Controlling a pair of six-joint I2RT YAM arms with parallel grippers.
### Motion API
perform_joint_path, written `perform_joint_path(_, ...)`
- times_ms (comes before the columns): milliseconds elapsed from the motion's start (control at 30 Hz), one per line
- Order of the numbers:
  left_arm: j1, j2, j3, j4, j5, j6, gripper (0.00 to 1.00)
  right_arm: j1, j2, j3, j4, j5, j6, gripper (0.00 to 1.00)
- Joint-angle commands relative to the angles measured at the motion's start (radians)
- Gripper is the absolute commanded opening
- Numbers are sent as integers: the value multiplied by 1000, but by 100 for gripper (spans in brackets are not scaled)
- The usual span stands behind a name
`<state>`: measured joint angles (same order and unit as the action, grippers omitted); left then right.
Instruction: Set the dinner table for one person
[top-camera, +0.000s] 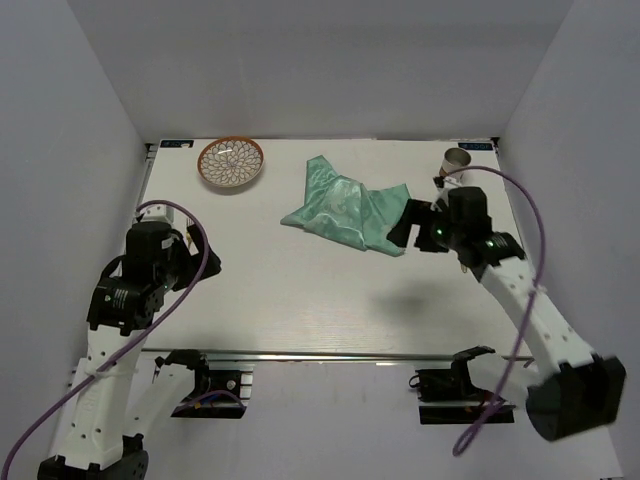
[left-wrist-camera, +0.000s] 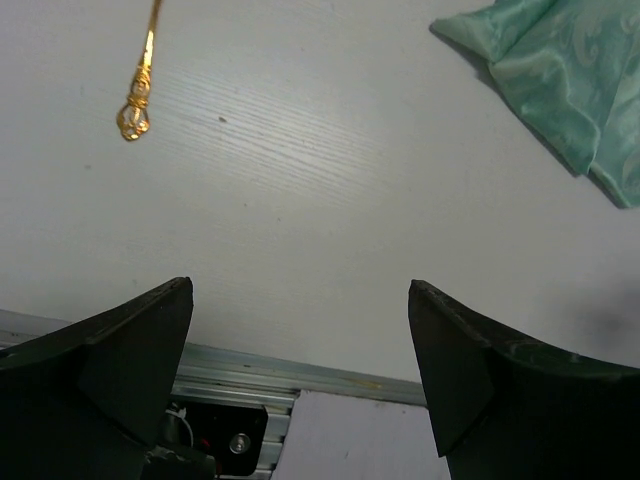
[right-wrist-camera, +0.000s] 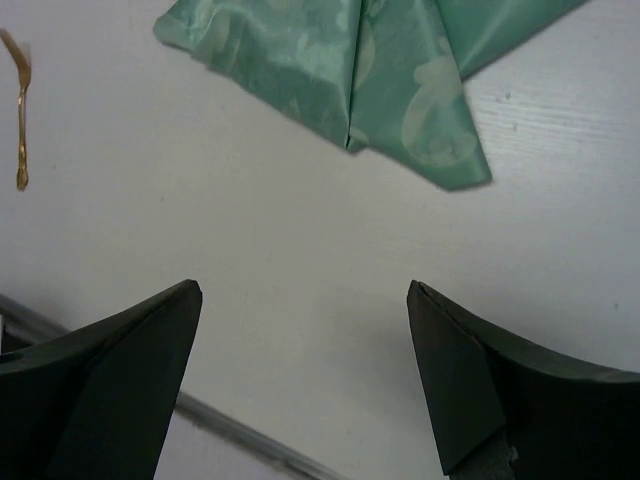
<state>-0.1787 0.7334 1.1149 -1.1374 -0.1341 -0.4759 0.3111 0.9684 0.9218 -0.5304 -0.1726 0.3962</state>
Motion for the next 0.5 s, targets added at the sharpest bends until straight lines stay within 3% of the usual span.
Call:
perform_joint_path(0,4,29,-17,7,117,5,98,-12,178,89,296,-42,-17,89)
perform_joint_path(67,4,37,-12,-21,122,11,98,-21,443,226,314,-62,-104,89)
perform_joint_path(100,4,31,-15,-21,120,11,98,-21,444,271,314,-65,-123,89)
perform_joint_path(300,-5,-15,-46,-19,126,31,98,-64,954,648,225,-225,-264,89)
perform_joint_path(467,-5,14,-60,-12,102,20,98,-89,1188,883,159,-225,-290,89)
